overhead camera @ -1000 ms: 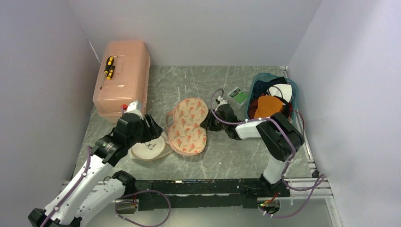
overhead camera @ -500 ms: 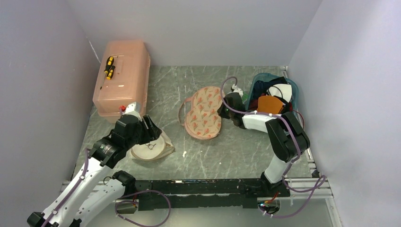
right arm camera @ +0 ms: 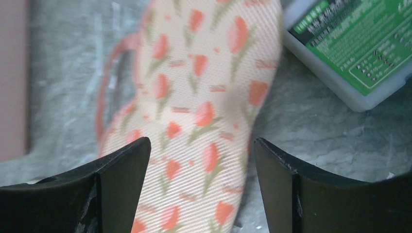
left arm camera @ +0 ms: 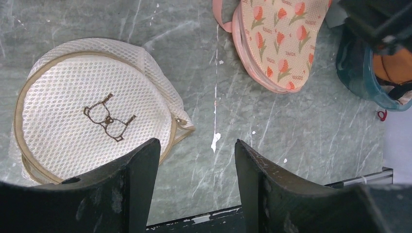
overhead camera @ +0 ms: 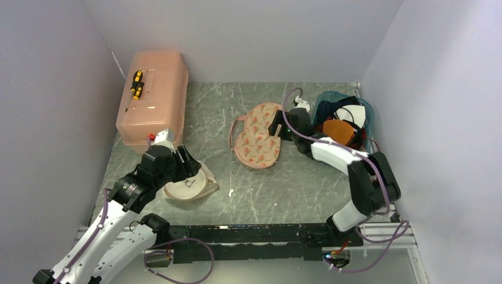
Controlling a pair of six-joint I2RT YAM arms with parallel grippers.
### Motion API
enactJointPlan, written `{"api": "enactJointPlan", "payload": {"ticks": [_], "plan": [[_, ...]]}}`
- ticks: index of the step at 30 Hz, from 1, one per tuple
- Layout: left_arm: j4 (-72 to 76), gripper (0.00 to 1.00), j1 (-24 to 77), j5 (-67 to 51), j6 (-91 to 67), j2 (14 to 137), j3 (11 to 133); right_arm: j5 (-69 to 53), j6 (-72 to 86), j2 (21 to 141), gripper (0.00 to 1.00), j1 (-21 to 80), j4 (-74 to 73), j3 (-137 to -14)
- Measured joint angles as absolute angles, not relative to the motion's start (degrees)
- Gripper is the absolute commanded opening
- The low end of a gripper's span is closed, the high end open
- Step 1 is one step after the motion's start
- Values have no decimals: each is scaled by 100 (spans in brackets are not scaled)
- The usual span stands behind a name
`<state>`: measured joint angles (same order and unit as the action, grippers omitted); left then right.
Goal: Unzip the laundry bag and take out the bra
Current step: Move the laundry bag to the center of the board, then reset both arms
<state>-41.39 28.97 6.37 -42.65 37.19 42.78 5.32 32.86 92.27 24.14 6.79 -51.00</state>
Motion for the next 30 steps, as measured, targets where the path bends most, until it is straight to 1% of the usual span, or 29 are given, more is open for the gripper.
{"api": "enactJointPlan", "payload": {"ticks": [4, 8, 9, 11, 12, 15, 19, 23, 28, 29, 30], "plan": [[-4139, 63, 2897, 635, -4265, 3736, 4278, 576, 3081, 8285, 82, 2687, 482, -5133], [-4145, 64, 2897, 642, -4250, 3785, 4281, 805, 2705, 7175, 83, 3361, 292, -5096], [-4163, 64, 2897, 652, -4239, 3809, 4300, 884, 2602, 6829, 85, 3575, 276, -5028], [-4195, 66, 2897, 709, -4191, 3850, 4397, 939, 2416, 6143, 99, 3953, 259, -4849], [-4198, 68, 2897, 740, -4158, 3868, 4456, 937, 2344, 5782, 100, 4112, 263, -4742], [-4213, 75, 2897, 803, -4053, 3927, 4711, 937, 2318, 4709, 100, 4362, 213, -4425], [-4285, 93, 2897, 1059, -3940, 4088, 5124, 1111, 2897, 3568, 100, 4410, 119, -3933], [-4307, 94, 2897, 1522, -3964, 4287, 5371, 1518, 3470, 2766, 100, 4407, -34, -3341], [-4062, 94, 2897, 2126, -3787, 4403, 5308, 1546, 3570, 2497, 99, 4407, 60, -2963], [-4016, 94, 2897, 2276, -3715, 4434, 5312, 1549, 3553, 2471, 94, 4407, 84, -2941], [-4036, 94, 2897, 2405, -3695, 4504, 5352, 1590, 3551, 2464, 90, 4407, 95, -2950]]}}
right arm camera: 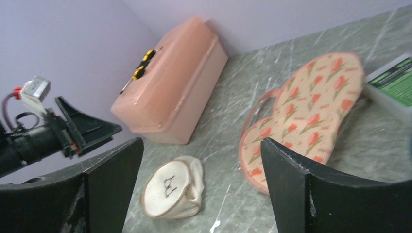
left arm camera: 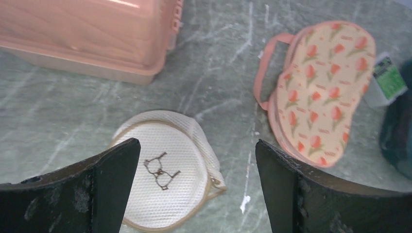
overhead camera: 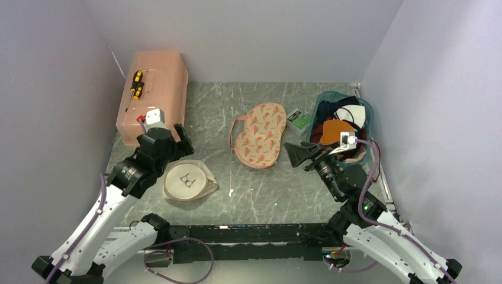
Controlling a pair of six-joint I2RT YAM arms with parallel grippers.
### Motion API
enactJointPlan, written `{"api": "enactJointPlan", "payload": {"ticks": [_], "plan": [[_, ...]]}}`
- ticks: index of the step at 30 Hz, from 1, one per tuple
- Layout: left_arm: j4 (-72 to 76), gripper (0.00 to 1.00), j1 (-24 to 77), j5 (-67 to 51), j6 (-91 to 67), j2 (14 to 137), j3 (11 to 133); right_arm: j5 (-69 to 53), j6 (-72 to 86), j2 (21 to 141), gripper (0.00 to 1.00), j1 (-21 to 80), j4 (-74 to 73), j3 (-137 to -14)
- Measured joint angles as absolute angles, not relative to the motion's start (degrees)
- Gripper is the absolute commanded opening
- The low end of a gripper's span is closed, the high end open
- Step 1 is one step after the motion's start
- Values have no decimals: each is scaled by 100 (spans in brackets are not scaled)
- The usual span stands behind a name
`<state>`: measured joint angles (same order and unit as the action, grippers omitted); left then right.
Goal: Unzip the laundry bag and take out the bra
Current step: Reset both arms
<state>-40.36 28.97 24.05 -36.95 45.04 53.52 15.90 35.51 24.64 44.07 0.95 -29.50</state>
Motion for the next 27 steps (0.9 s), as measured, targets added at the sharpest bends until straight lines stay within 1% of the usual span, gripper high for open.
{"api": "enactJointPlan", "payload": {"ticks": [1, 2, 4, 7, 12, 14, 17, 20, 27], "plan": [[-4104, 94, 2897, 2504, -3662, 4604, 5441, 1671, 3544, 2467, 98, 4407, 75, -2987], [-4254, 94, 2897, 2604, -3601, 4768, 5636, 1817, 3511, 2495, 99, 4407, 5, -3081], [-4447, 94, 2897, 2759, -3441, 5188, 6160, 2075, 3391, 2624, 100, 4407, -167, -3332], [-4484, 94, 2897, 2814, -3183, 5712, 6663, 2694, 3177, 3234, 100, 4407, -786, -4206], [-4342, 94, 2897, 2552, -2727, 5680, 6379, 3846, 3081, 4495, 100, 4407, -1907, -5802], [-4248, 94, 2897, 2423, -2576, 5476, 6117, 4239, 3129, 4827, 100, 4407, -2150, -6163], [-4136, 94, 2891, 2274, -2458, 5103, 5826, 4589, 3103, 4963, 100, 4407, -2265, -6204], [-4038, 94, 2851, 2187, -2438, 4783, 5743, 4685, 3039, 4827, 100, 4407, -2115, -6007], [-3970, 94, 2816, 2231, -2416, 4630, 5739, 4246, 2963, 4606, 100, 4403, -1516, -5433]]}}
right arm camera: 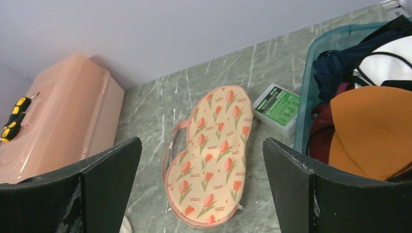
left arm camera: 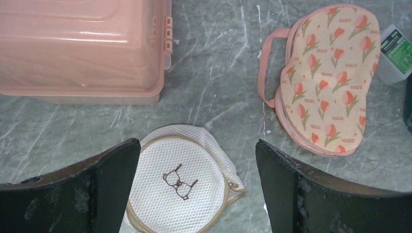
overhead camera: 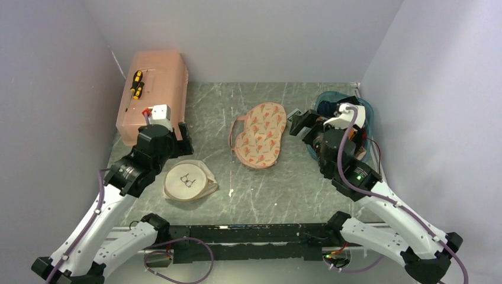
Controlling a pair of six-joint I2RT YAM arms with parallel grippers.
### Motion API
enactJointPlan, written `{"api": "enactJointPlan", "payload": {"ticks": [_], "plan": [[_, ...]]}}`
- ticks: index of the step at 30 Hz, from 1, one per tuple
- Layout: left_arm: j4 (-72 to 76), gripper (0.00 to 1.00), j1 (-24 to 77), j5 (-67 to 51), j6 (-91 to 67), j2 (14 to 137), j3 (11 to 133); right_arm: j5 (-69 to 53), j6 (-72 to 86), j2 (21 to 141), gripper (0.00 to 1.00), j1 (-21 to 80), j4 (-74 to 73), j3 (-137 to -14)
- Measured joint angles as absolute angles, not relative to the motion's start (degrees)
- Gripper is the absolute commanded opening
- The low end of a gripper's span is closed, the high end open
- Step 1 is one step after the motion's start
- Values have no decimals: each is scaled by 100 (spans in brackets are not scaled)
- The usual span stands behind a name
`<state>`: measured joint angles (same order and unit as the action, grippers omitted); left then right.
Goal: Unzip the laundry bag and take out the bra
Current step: Reset both arms
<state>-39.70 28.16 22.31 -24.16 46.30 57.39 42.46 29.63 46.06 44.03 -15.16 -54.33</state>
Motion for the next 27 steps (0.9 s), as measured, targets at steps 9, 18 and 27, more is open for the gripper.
{"api": "enactJointPlan", "payload": {"ticks": [9, 18, 27], "plan": [[-3920, 94, 2816, 2270, -2340, 4488, 5540, 4115, 2858, 4696, 100, 4403, -1271, -5120], [-3760, 94, 2814, 2425, -2342, 4508, 5472, 4112, 2427, 3747, 100, 4403, -1234, -4624], [-2051, 94, 2814, 2399, -2274, 3957, 3822, 4519, 2659, 3870, 100, 4403, -1155, -4619]]}}
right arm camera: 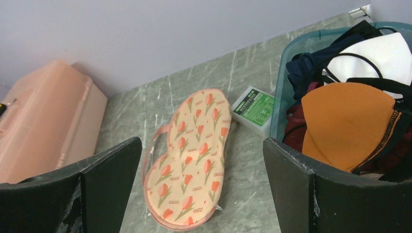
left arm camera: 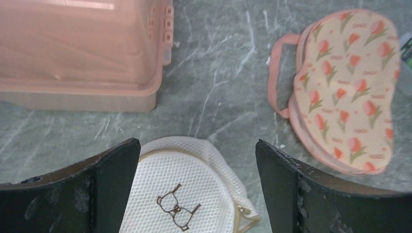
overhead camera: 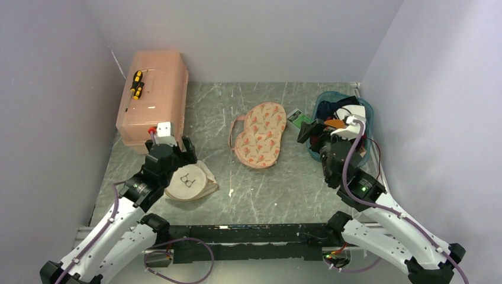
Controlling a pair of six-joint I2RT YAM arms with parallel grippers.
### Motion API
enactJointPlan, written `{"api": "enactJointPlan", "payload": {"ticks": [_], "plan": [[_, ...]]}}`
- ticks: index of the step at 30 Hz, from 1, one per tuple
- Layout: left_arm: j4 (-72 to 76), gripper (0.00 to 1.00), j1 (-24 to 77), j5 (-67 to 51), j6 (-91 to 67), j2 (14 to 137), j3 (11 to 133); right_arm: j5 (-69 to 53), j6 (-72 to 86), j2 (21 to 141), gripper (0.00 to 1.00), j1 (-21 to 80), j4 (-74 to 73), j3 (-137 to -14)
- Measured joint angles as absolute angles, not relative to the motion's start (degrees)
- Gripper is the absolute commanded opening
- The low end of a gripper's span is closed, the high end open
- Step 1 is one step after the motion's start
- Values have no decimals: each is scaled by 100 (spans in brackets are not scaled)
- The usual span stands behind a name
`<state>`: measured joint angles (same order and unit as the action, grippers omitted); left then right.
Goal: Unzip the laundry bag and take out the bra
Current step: Reset both arms
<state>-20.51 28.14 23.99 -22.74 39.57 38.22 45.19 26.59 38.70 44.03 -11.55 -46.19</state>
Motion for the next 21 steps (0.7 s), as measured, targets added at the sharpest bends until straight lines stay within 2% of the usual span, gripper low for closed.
{"api": "enactJointPlan", "payload": {"ticks": [4, 10, 12, 16, 19, 21], "plan": [[-1682, 94, 2814, 2552, -2320, 3782, 3183, 4543, 2659, 4042, 100, 4403, -1153, -4619], [-1337, 94, 2799, 2565, -2029, 3791, 3157, 4816, 2687, 4145, 100, 4401, -1260, -4718], [-1369, 94, 2799, 2502, -1986, 3968, 3494, 4794, 2731, 4171, 100, 4392, -1310, -4735], [-1758, 94, 2799, 2462, -2016, 4600, 4930, 4582, 2853, 4558, 100, 4237, -1712, -5196], [-1955, 94, 2799, 2453, -1922, 4853, 5986, 4449, 2742, 5137, 100, 4191, -1986, -5972], [-1833, 94, 2799, 2517, -1802, 4770, 6246, 4322, 2622, 5424, 100, 4193, -2051, -6425]]}}
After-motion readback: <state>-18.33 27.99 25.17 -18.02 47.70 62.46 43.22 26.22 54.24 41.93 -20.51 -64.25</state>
